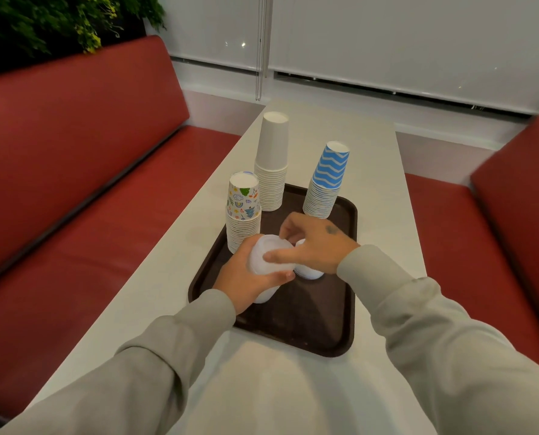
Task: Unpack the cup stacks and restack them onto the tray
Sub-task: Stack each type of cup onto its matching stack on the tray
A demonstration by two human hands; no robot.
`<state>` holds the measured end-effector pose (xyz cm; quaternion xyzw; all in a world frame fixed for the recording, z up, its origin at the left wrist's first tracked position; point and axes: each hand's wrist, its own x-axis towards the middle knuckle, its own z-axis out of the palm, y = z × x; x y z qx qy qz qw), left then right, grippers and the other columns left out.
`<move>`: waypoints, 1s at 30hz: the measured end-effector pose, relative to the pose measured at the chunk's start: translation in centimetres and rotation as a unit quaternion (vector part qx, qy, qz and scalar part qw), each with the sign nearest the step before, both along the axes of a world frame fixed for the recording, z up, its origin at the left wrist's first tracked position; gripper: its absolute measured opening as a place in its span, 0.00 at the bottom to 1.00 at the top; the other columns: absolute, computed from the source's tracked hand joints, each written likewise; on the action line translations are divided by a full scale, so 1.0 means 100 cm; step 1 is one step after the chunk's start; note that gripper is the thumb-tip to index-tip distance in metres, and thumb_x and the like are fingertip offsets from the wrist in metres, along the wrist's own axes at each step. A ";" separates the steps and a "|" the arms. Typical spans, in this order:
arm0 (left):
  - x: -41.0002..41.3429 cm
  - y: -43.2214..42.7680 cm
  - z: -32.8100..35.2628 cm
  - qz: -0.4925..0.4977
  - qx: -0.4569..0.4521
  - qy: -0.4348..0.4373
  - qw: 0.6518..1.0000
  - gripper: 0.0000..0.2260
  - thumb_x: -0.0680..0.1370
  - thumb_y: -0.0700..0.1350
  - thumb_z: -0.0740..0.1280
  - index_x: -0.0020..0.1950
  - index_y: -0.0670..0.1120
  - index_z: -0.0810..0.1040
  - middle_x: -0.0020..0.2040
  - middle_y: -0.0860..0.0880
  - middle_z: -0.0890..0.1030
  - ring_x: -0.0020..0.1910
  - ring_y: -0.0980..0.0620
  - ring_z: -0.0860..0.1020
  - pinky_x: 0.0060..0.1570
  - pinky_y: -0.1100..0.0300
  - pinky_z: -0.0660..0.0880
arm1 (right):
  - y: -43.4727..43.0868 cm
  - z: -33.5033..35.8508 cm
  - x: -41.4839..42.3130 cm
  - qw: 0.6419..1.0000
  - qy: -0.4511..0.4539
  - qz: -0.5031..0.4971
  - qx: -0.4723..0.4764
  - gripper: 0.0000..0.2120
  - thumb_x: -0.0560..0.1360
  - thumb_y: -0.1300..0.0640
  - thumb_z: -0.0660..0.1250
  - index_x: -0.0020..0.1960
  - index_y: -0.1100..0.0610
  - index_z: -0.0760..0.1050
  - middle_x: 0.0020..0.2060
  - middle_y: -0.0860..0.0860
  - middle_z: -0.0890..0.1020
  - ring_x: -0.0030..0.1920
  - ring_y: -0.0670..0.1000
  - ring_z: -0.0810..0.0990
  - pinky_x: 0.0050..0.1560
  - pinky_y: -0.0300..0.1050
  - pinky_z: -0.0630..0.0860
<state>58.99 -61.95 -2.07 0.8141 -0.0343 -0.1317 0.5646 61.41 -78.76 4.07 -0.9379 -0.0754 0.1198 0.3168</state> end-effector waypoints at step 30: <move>0.010 0.010 -0.017 0.021 -0.011 -0.002 1.000 0.38 0.69 0.50 0.80 0.72 0.62 0.62 0.66 0.57 0.69 0.65 0.53 0.67 0.66 0.51 0.69 | -0.044 -0.031 0.026 0.988 0.006 -0.106 -0.116 0.24 0.68 0.42 0.77 0.56 0.49 0.70 0.57 0.51 0.75 0.53 0.53 0.72 0.50 0.45 0.71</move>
